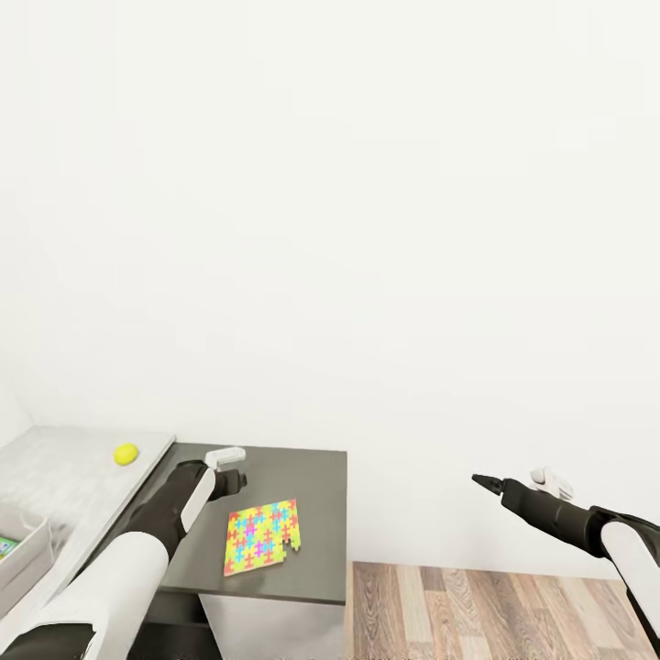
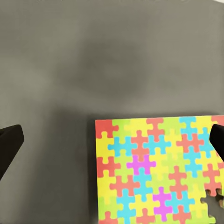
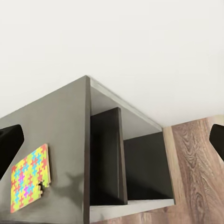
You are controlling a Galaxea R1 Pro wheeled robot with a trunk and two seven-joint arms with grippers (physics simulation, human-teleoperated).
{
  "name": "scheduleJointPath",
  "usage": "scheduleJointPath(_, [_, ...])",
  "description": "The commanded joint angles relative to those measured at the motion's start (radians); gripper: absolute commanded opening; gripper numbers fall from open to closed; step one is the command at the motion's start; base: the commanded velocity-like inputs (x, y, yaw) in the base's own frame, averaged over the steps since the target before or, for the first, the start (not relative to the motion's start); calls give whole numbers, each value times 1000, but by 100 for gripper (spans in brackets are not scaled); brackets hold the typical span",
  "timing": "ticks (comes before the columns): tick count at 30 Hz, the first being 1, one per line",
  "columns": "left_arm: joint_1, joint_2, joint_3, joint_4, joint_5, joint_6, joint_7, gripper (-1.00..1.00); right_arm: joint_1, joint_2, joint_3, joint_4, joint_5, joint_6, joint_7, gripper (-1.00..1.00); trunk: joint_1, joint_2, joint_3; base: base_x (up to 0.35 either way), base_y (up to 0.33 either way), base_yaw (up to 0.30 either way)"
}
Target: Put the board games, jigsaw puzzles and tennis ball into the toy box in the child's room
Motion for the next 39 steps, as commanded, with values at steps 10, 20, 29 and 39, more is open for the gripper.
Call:
scheduleJointPath(10, [-1, 3, -1, -2, 10, -6, 6, 100, -1, 4, -2, 0, -1, 6, 0, 100, 1, -3, -19, 0, 0, 0])
scheduleJointPath(20, [-1, 3, -3, -2, 11, -47, 5, 100, -1, 4, -2, 0, -1, 6, 1, 100, 1, -3, -35, 0, 0, 0])
scheduleJointPath(29, [-1, 2, -3, -2, 11, -72, 1, 100, -1, 4, -2, -1, -1, 6, 1, 100, 1, -3, -50, 0, 0, 0])
scheduleJointPath(39, [-1, 9, 0, -1, 13, -71, -121, 100, -1, 4, -2, 0, -1, 6, 1, 100, 1, -3, -67, 0, 0, 0])
